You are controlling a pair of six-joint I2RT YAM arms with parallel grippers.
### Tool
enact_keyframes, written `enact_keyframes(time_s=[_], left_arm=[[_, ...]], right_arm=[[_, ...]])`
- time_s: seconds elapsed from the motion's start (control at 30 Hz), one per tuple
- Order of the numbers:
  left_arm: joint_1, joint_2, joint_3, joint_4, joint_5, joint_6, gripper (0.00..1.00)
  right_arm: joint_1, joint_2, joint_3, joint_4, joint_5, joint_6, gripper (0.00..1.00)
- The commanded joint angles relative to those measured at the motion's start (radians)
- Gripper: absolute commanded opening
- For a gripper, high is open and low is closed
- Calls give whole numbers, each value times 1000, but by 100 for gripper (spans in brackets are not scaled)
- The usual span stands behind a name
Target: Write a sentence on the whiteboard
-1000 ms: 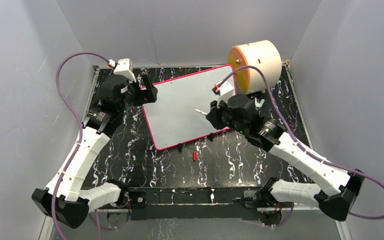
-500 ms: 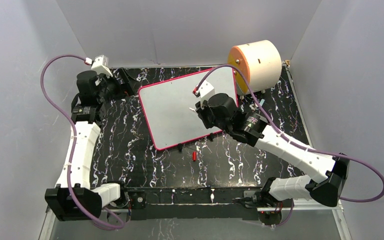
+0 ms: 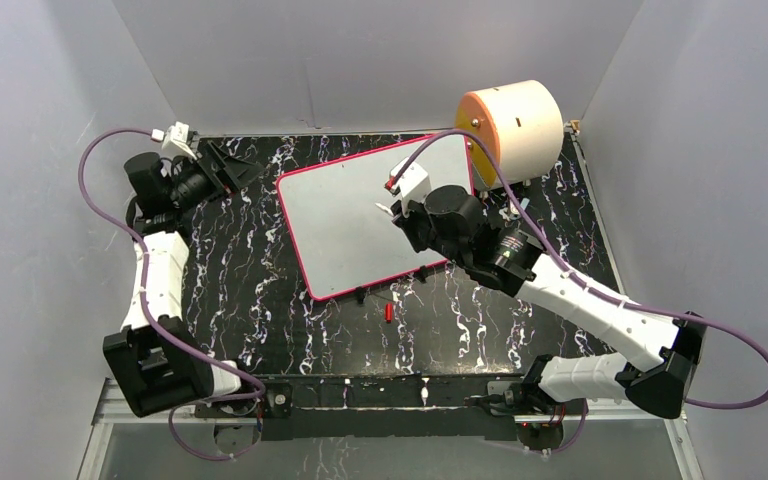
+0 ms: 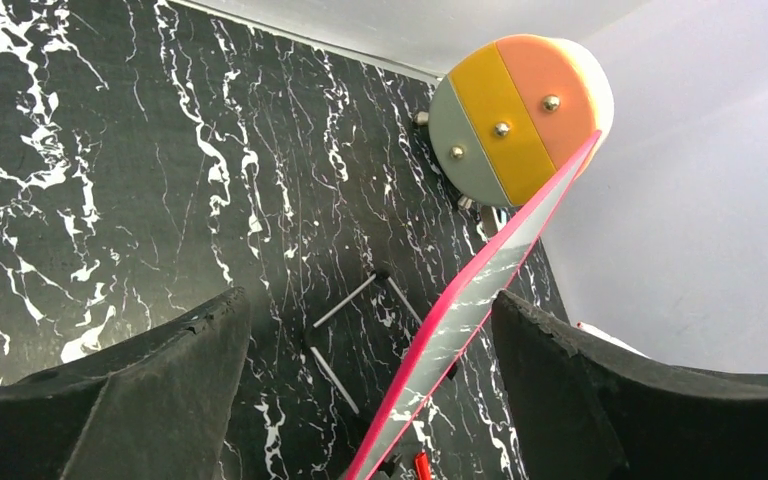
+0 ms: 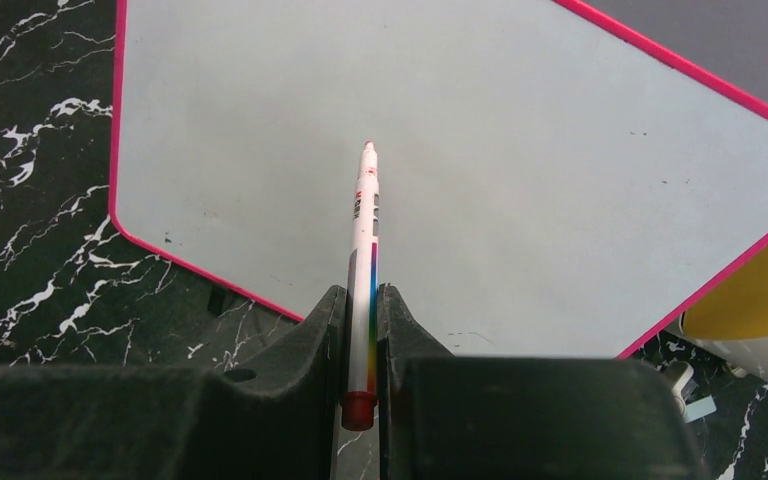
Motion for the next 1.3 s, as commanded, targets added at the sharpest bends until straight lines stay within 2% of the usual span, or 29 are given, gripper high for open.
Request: enact_keyframes(time_s=[0.0, 0.07, 0.17, 0.23, 0.43, 0.67, 0.87, 1.03, 1.27], left_arm=[[20, 8, -21, 139, 147, -43, 85], [20, 25, -38, 182, 177, -60, 83], [16, 70, -64, 361, 282, -166, 78], [-8, 86, -72, 393, 298, -183, 77], [-91, 129, -16, 253, 270, -54, 71], [-131, 176, 4, 246, 294, -37, 56], [-144, 174, -13, 273, 320, -38, 27], [-154, 116, -69, 280, 315, -25, 16], [-180, 37, -127, 193, 268, 51, 3]], right_arm=[[5, -25, -21, 88, -11, -51, 0], [5, -26, -29, 102, -18, -59, 0], [5, -18, -29, 106, -25, -66, 0], [5, -16, -26, 106, -33, -67, 0], [8, -5, 2, 96, -45, -63, 0], [29, 14, 24, 69, -18, -62, 0], [43, 23, 21, 78, -18, -62, 0], [74, 40, 44, 57, 37, -62, 0], [140, 58, 55, 51, 126, -60, 0]])
